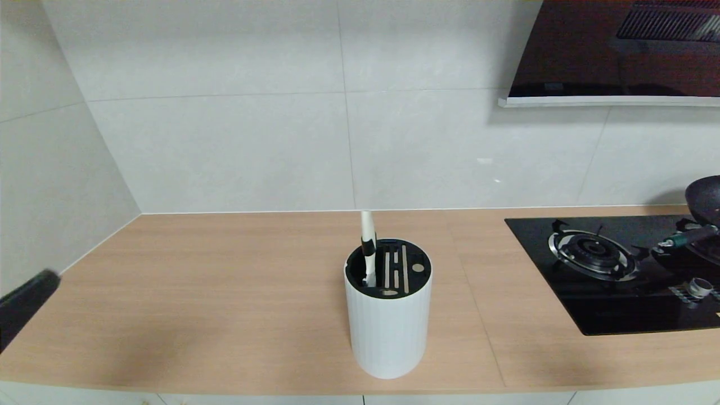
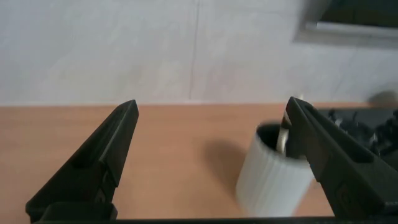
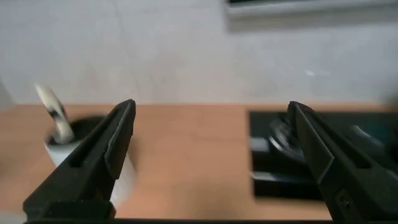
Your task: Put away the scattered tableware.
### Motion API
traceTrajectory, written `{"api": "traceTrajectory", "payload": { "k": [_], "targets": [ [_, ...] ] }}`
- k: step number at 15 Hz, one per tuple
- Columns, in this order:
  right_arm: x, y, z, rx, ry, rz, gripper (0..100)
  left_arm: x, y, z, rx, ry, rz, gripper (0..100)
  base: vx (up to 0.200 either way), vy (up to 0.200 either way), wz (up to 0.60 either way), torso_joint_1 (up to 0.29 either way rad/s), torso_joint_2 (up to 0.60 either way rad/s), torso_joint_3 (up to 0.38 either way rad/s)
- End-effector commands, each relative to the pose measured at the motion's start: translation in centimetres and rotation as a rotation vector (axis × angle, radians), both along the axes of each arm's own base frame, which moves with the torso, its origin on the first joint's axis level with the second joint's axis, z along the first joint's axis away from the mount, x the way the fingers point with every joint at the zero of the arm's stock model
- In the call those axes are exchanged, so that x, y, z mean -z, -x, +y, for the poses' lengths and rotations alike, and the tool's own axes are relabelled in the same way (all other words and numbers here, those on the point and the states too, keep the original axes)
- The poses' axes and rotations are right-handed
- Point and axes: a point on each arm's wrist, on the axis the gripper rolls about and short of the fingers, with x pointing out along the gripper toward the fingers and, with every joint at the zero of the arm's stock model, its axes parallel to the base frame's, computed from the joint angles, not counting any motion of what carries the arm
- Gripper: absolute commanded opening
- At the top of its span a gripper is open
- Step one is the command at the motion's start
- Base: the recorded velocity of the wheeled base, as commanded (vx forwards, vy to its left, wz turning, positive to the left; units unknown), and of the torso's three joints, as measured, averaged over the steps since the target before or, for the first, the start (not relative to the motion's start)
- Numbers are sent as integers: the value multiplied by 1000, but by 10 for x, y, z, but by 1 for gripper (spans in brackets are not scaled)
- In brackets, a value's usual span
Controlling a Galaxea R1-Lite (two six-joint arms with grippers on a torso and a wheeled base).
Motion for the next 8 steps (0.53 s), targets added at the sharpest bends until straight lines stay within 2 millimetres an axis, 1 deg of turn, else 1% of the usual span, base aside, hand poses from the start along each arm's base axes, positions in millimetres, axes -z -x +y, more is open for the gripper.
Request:
{"api": "traceTrajectory", "payload": {
  "k": [1,2,3,4,5,6,8],
  "targets": [
    [23,54,-15,89,-33,-76,100,30,69,20,-73,15,-84,100,0,0,0,0,0,0],
    [23,53,-16,131,-53,-70,100,36,76,21,-80,13,-86,100,0,0,0,0,0,0],
    [21,53,-15,235,-72,-71,100,44,86,22,-96,11,-91,100,0,0,0,0,0,0],
    [24,51,-11,244,-55,-56,100,53,91,22,-119,0,-78,100,0,0,0,0,0,0],
    [30,48,-10,237,-44,-34,100,56,89,21,-152,-17,-63,100,0,0,0,0,0,0],
    [39,44,-7,294,-37,-3,100,53,90,20,-198,-18,-79,100,0,0,0,0,0,0],
    [48,41,-5,339,-33,28,100,55,91,15,-278,-42,-83,100,0,0,0,0,0,0]
  ]
}}
